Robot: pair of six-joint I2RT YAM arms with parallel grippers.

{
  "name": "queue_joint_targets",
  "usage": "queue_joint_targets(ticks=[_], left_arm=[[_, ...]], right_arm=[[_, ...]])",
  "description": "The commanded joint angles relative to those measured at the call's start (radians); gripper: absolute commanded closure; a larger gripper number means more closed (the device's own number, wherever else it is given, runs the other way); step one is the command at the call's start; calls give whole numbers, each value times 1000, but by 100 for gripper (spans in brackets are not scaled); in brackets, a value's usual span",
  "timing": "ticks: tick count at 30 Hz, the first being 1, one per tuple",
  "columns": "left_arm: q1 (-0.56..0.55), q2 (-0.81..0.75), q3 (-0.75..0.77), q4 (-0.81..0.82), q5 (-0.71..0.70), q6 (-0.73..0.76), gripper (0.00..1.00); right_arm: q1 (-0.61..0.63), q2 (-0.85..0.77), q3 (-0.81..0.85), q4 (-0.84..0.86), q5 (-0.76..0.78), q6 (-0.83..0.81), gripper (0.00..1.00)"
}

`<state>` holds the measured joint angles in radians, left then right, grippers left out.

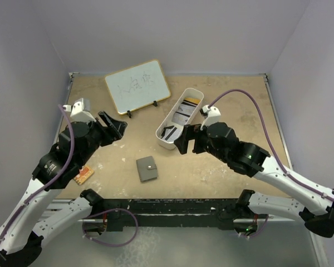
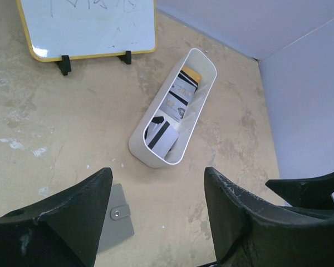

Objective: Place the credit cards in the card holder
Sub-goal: Reset both arms

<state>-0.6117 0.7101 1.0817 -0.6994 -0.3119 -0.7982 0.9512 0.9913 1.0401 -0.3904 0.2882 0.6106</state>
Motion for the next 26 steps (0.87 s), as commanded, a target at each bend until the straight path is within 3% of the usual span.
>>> queue_joint_targets(ticks=[1,8,26], left_arm=[[-1,-11,-27,18,35,42,35],[-2,-85,-136,105,60,13,34],[-2,-81,-120,117,-3,12,32]], right_arm=[[4,-71,-71,30,42,92,0],[4,-164,-163,46,103,144,0],[4,-177,-170,54,123,136,0]])
